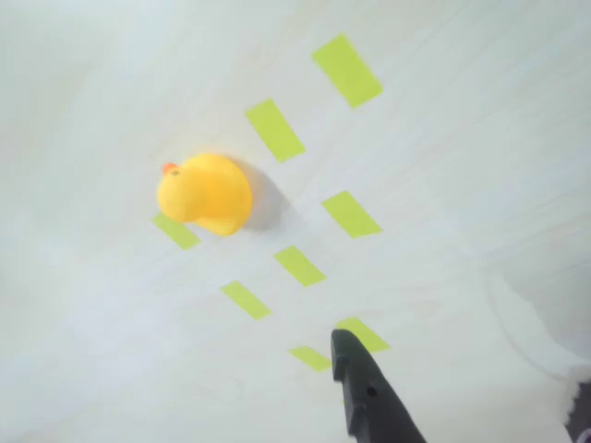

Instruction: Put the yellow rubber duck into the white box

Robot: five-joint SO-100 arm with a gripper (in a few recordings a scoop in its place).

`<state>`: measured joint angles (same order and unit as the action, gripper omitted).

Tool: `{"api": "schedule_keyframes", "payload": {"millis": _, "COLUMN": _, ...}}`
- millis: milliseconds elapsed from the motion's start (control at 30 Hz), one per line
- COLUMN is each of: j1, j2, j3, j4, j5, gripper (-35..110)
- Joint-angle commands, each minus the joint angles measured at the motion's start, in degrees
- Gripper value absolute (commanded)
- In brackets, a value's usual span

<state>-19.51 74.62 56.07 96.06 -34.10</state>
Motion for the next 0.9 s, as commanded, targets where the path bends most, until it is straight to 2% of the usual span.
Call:
{"api": "schedule_keyframes", "payload": {"millis": 0, "j1": -4.0, "j2": -6.2, "j3": -11.1, "j4": 1.3, "j5": 0.2, "gripper": 55}}
{"api": "schedule_keyframes", "payload": {"millis": 500, "j1": -3.5, "j2": -29.4, "j3": -35.4, "j4": 2.1, "j5": 0.3, "gripper": 46}}
{"api": "schedule_keyframes", "payload": {"millis": 867, "j1": -4.7, "j2": -35.9, "j3": -41.1, "j4": 2.1, "j5": 0.0, "gripper": 43}}
